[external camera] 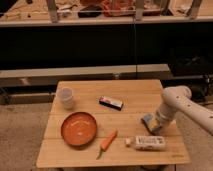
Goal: Wipe the white sponge on the table
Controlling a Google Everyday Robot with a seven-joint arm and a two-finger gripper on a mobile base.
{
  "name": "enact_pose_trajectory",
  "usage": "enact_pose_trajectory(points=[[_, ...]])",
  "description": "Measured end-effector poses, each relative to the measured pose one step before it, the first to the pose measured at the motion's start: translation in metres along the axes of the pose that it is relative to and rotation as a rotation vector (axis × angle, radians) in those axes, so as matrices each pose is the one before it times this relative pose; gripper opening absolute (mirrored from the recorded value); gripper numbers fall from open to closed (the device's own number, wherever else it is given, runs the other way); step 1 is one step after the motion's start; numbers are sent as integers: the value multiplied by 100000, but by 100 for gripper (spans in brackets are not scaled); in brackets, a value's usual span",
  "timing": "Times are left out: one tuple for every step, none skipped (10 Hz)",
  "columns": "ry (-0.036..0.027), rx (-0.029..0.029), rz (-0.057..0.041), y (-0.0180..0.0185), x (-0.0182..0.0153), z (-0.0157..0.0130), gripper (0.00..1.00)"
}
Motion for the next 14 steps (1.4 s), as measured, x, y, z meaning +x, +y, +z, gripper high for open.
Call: enact_pose_trajectory(points=[[1007, 893, 3855, 1314, 17, -558, 38], [667, 660, 2739, 920, 181, -401, 38], [1178, 1168, 4286, 1396, 1007, -762, 38], [535, 447, 1725, 352, 1059, -278, 38], [274, 33, 1569, 90, 1110, -145, 38], [205, -383, 1903, 37, 1355, -38, 38], [229, -995, 1760, -299, 1684, 70, 38], [-82, -1171, 907, -468, 1289, 196, 38], [-73, -874, 232, -638, 888, 111, 38], [-451, -1354, -347, -1362, 891, 293, 38], [-412, -1147, -725, -1152, 505, 231, 38], [-718, -1113, -1349, -1320, 308, 368, 38], [-720, -1154, -3292, -2153, 287, 396, 38], [-709, -445, -3225, -1608, -28, 418, 38]])
